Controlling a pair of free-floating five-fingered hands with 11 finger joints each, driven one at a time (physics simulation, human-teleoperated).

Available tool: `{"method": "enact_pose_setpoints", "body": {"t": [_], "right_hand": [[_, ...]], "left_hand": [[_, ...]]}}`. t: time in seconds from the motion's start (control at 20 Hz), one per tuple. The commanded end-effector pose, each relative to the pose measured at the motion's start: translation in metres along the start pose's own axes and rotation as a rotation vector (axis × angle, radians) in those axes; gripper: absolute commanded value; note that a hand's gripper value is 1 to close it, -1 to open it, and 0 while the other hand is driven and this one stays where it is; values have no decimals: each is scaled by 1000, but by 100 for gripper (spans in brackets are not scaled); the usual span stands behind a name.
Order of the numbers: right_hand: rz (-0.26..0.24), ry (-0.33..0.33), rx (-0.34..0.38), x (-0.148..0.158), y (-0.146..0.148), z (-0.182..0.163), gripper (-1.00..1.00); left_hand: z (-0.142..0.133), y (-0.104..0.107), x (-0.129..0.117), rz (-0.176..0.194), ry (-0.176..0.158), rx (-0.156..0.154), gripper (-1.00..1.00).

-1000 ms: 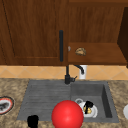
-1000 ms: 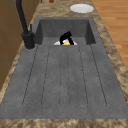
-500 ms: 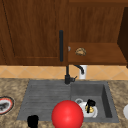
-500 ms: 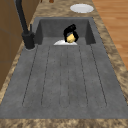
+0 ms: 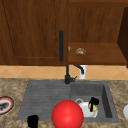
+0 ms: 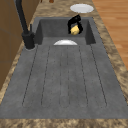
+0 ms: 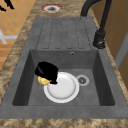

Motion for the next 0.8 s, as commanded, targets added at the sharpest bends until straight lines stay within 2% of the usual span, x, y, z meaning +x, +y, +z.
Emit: {"method": "enact_pose_setpoints", "body": {"t": [0.0,0.75], "right_hand": [[65,-6,-51,-11,-20,19,100],[130,19,-62,-38,-106,63,100]], "left_hand": [[0,0,0,0,0,0,0],[0,0,0,0,0,0,0]]}}
